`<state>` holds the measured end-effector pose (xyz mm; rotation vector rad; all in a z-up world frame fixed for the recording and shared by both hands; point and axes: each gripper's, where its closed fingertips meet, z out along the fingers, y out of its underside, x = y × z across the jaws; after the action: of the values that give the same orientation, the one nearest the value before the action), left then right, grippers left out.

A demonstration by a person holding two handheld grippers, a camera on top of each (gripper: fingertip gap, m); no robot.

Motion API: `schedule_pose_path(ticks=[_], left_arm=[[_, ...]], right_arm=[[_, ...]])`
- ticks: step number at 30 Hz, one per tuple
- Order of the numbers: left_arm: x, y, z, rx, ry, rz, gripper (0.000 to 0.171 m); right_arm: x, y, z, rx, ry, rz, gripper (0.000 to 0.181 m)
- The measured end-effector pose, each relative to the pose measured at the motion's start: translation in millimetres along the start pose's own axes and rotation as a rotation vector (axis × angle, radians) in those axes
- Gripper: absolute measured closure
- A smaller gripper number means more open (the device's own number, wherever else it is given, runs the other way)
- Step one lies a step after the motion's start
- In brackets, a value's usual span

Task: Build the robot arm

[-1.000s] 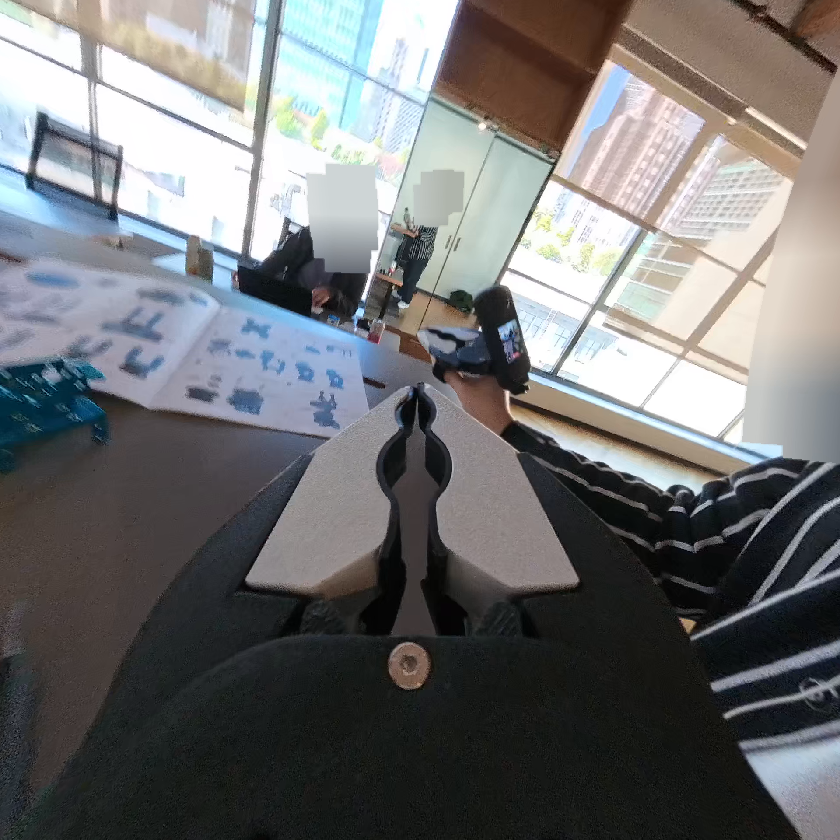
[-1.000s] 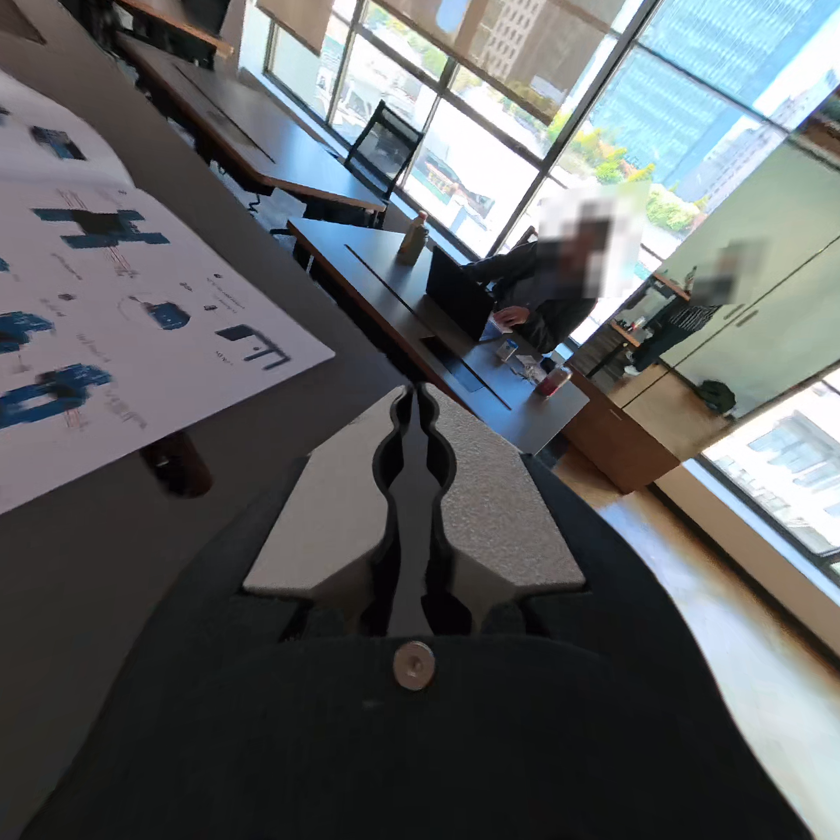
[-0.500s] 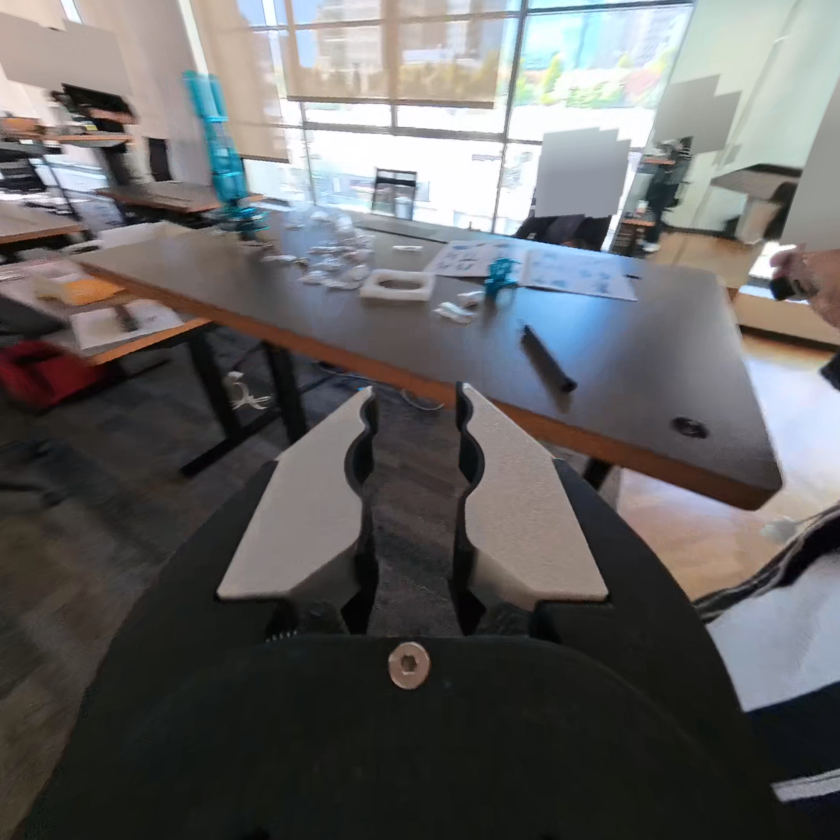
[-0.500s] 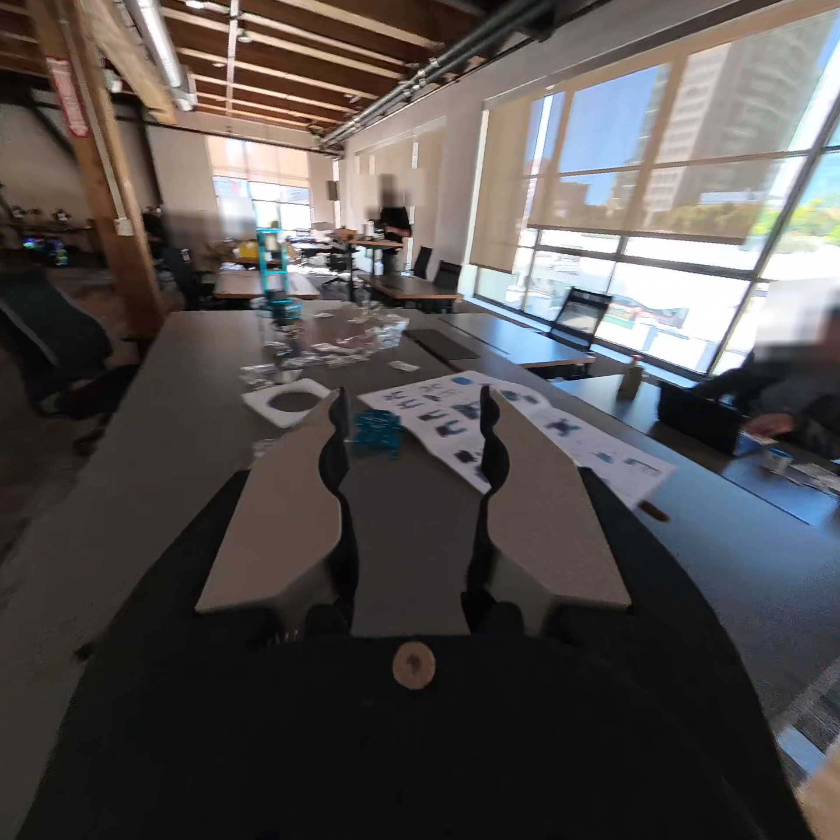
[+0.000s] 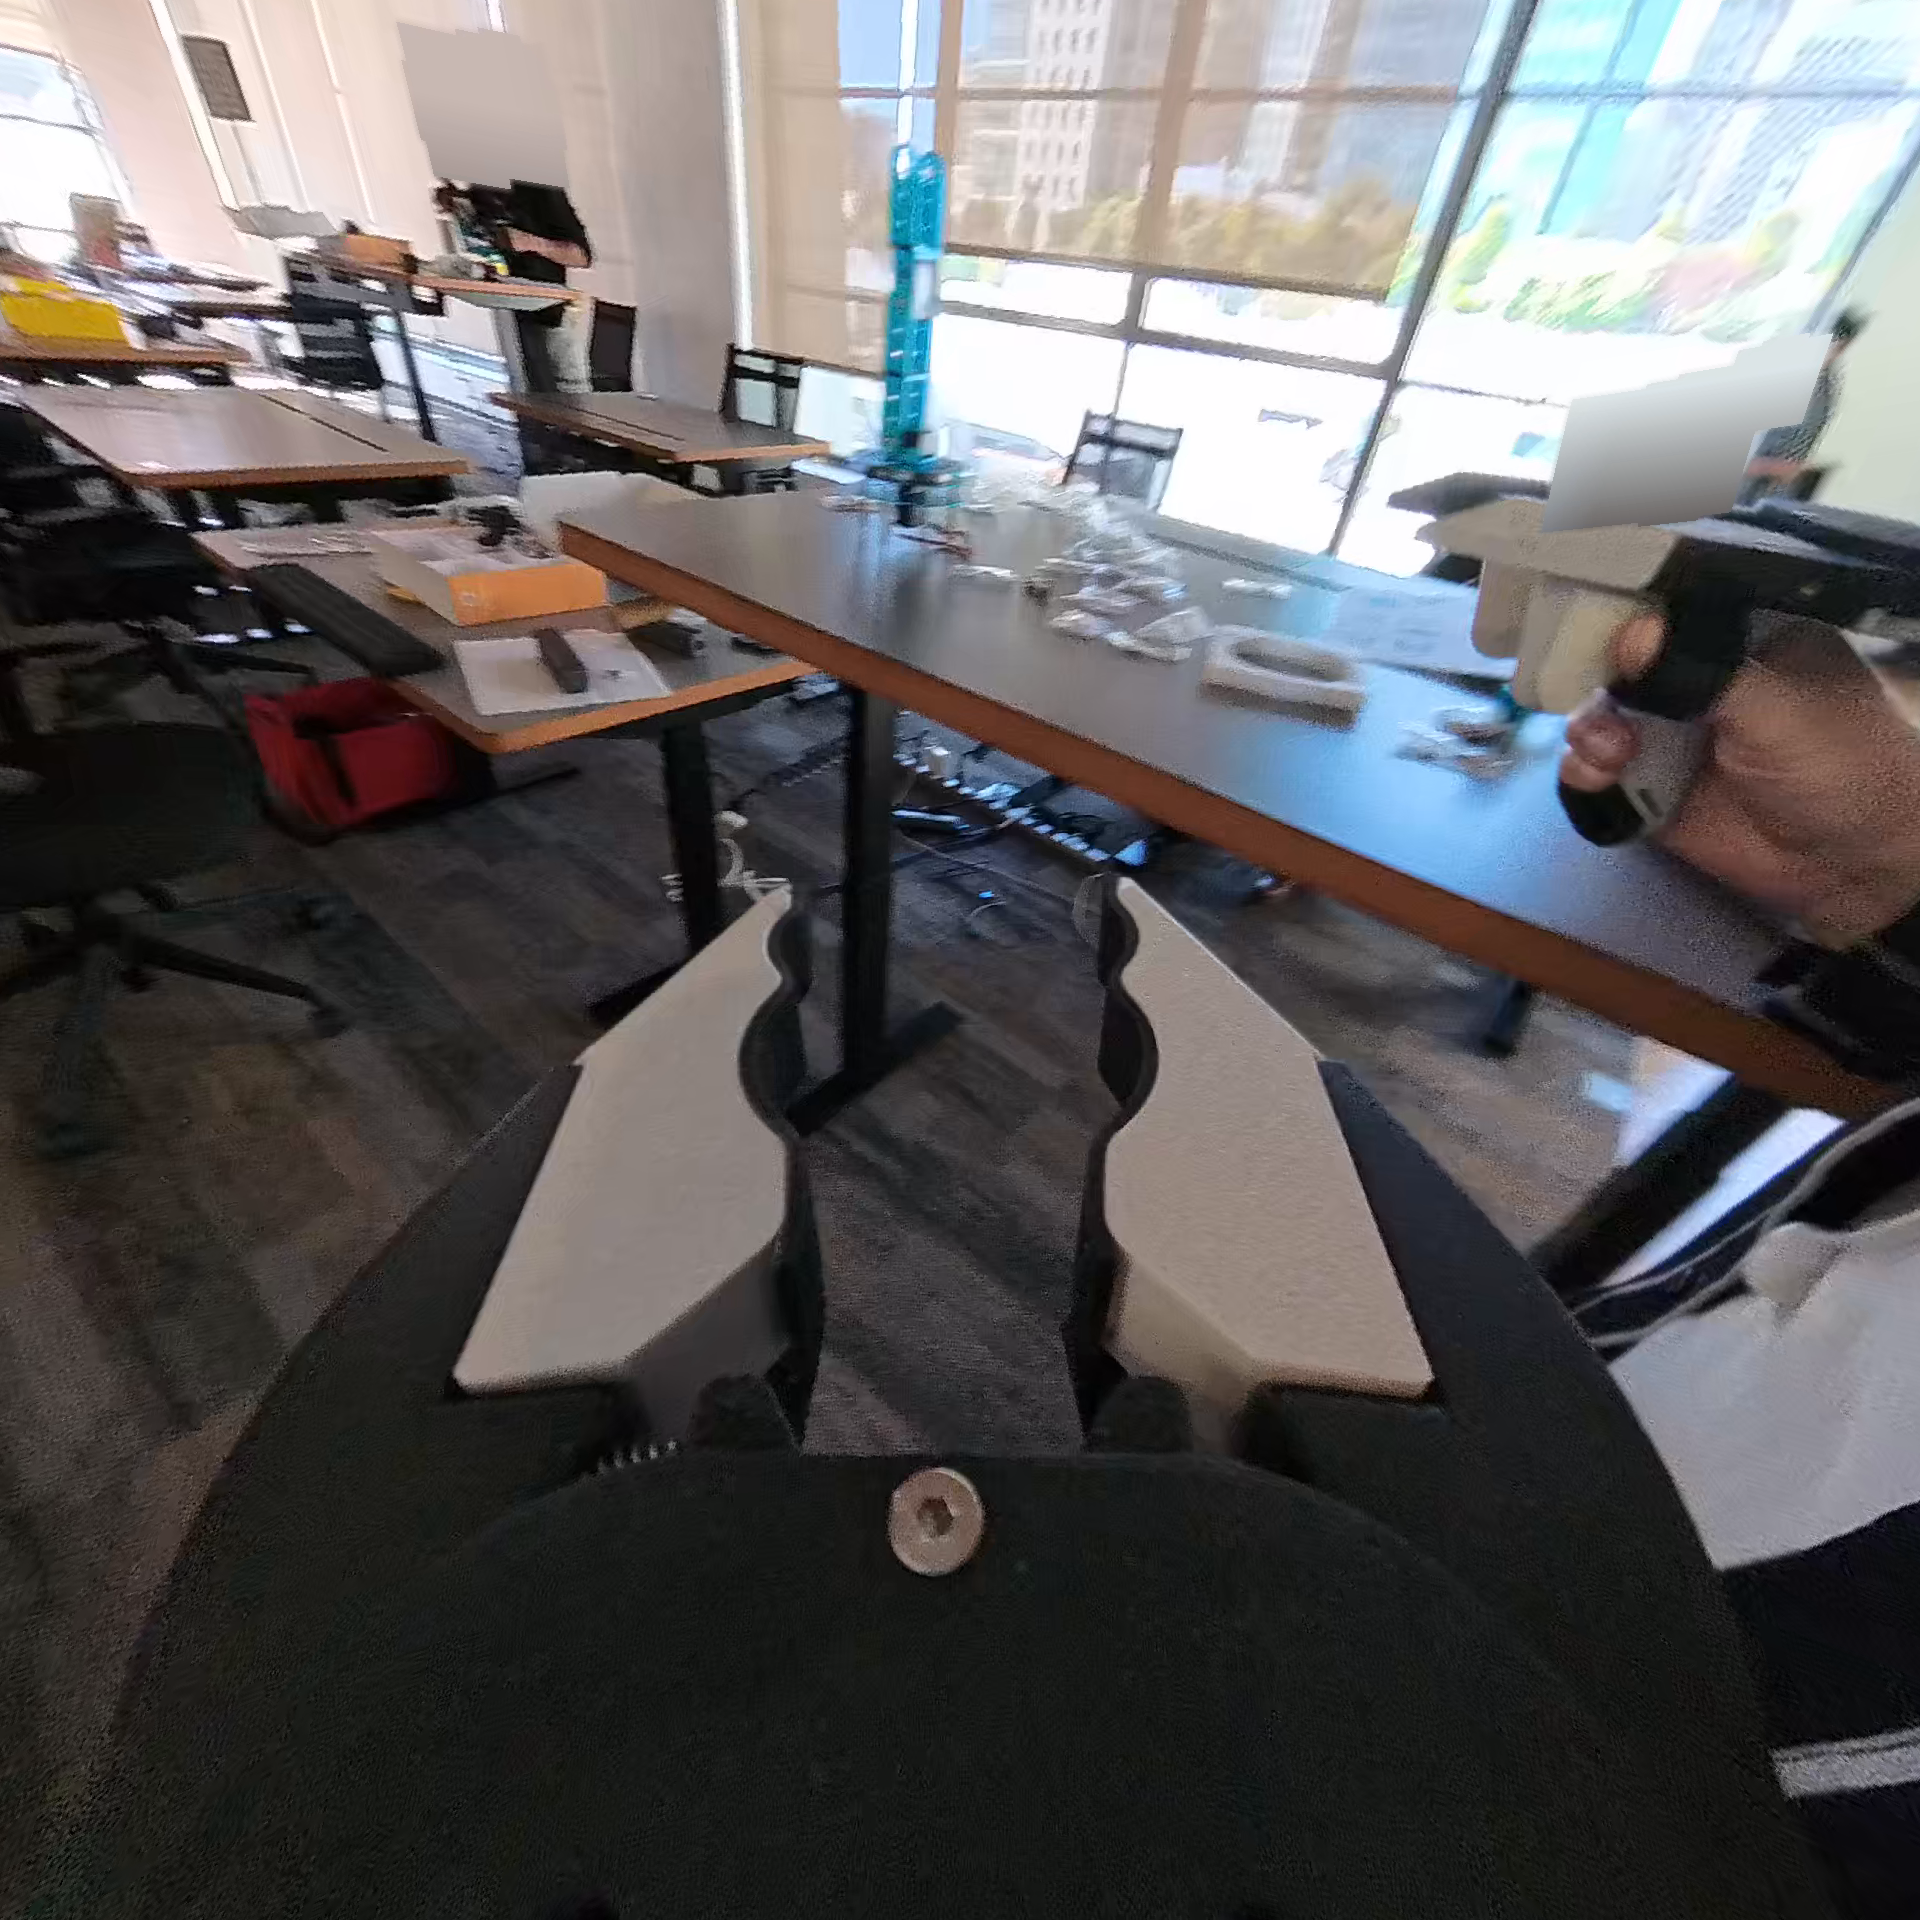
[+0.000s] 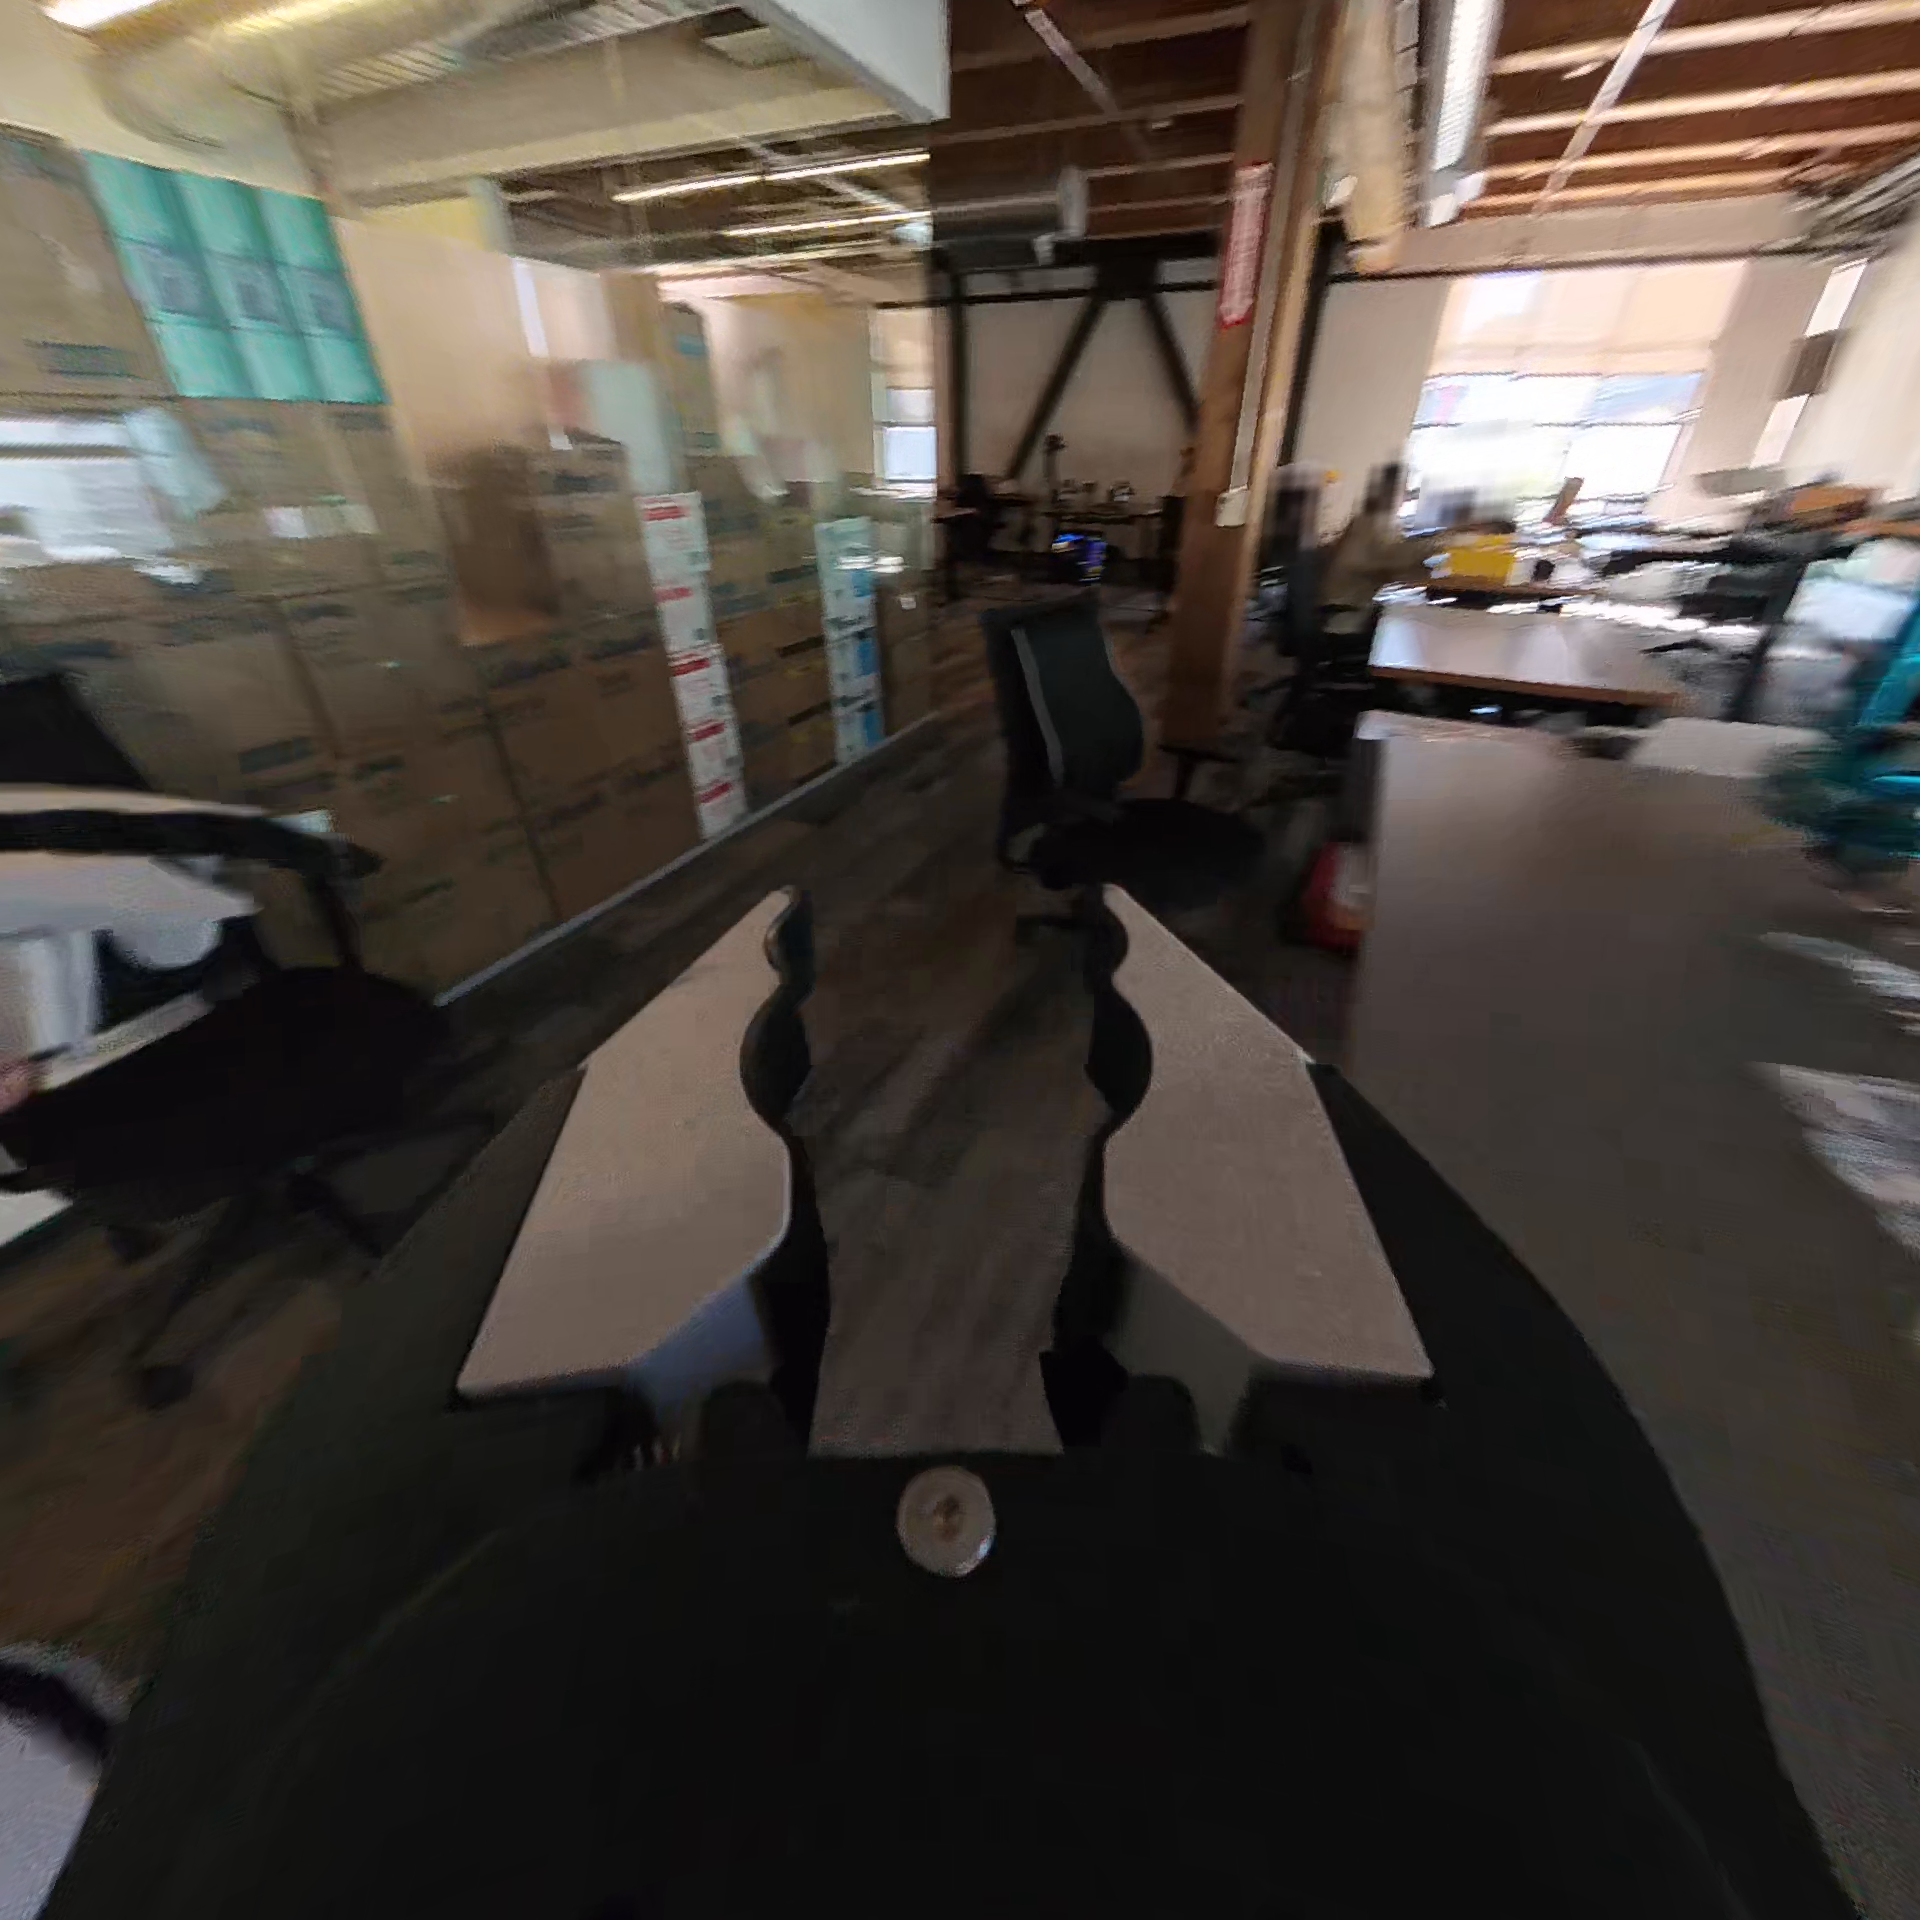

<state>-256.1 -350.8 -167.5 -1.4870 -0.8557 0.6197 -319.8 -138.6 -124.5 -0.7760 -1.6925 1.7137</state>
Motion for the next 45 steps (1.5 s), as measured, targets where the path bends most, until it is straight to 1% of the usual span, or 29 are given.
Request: schedule_pose_path(ticks=[1, 3, 6, 8, 10, 12, 14, 17, 20, 22, 24, 26, 27, 30, 33, 36, 39, 42, 44, 45], left_arm=[[-18.3, -2.3, 11.4, -0.014, -0.036, 0.029, 0.122], [-59.2, -9.2, 37.9, -0.048, -0.109, 0.048, 0.131], [-113.2, -25.1, 87.0, -0.082, -0.139, -0.021, 0.143], [-144.7, -34.8, 120.7, -0.086, -0.141, -0.02, 0.143], [-176.9, -39.8, 149.0, -0.094, -0.176, -0.005, 0.144], [-205.7, -41.3, 172.1, -0.099, -0.191, 0.004, 0.143], [-238.9, -36.9, 191.6, -0.123, -0.199, 0.021, 0.142], [-302.5, -24.7, 216.5, -0.191, -0.208, 0.028, 0.139], [-371.6, -22.4, 241.6, -0.197, -0.182, 0.015, 0.139], [-418.3, -24.8, 261.7, -0.194, -0.14, 0.014, 0.14], [-467.9, -30.5, 285.1, -0.22, -0.109, 0.027, 0.146], [-510.5, -42.0, 311.2, -0.267, -0.058, 0.036, 0.145], [-529.0, -50.6, 325.1, -0.271, -0.027, 0.054, 0.145], [-583.6, -75.8, 368.1, -0.259, 0.005, 0.11, 0.145], [-622.6, -96.2, 415.6, -0.21, 0.053, 0.085, 0.145], [-661.1, -98.8, 467.2, -0.188, 0.072, 0.056, 0.146], [-698.0, -98.9, 521.2, -0.181, 0.072, 0.039, 0.148], [-733.7, -112.4, 573.1, -0.174, 0.054, 0.041, 0.15], [-755.1, -125.2, 606.4, -0.161, 0.06, 0.053, 0.15], [-765.7, -130.2, 623.1, -0.149, 0.065, 0.067, 0.15]], right_arm=[[-8.1, 11.0, 22.8, -0.01, -0.067, 0.017, 0.129], [-6.2, 27.5, 64.7, -0.047, -0.132, 0.032, 0.13], [26.4, 48.7, 118.8, -0.156, -0.169, -0.034, 0.141], [60.1, 61.8, 150.7, -0.214, -0.15, -0.046, 0.149], [90.5, 69.7, 181.9, -0.243, -0.114, 0.02, 0.153], [110.4, 70.4, 213.8, -0.238, -0.097, 0.094, 0.154], [128.4, 73.2, 249.5, -0.228, -0.068, 0.089, 0.156], [150.9, 84.1, 314.2, -0.231, -0.022, 0.018, 0.159], [164.2, 94.8, 391.7, -0.23, 0.0, -0.03, 0.163], [169.7, 99.3, 446.3, -0.235, 0.009, -0.038, 0.164], [177.7, 97.5, 500.6, -0.252, 0.044, -0.045, 0.165], [175.7, 94.7, 549.2, -0.289, 0.021, -0.03, 0.165], [176.2, 95.5, 569.4, -0.305, 0.014, -0.049, 0.165], [201.7, 111.5, 614.6, -0.36, 0.11, -0.119, 0.165], [221.0, 135.5, 655.9, -0.422, 0.109, -0.054, 0.165], [259.1, 153.1, 700.1, -0.47, 0.121, -0.046, 0.164], [311.3, 159.7, 751.3, -0.454, 0.142, -0.056, 0.163], [368.9, 164.6, 809.1, -0.444, 0.162, -0.002, 0.162], [398.6, 163.0, 848.0, -0.419, 0.143, 0.053, 0.16], [413.9, 162.3, 866.1, -0.403, 0.141, 0.053, 0.16]])
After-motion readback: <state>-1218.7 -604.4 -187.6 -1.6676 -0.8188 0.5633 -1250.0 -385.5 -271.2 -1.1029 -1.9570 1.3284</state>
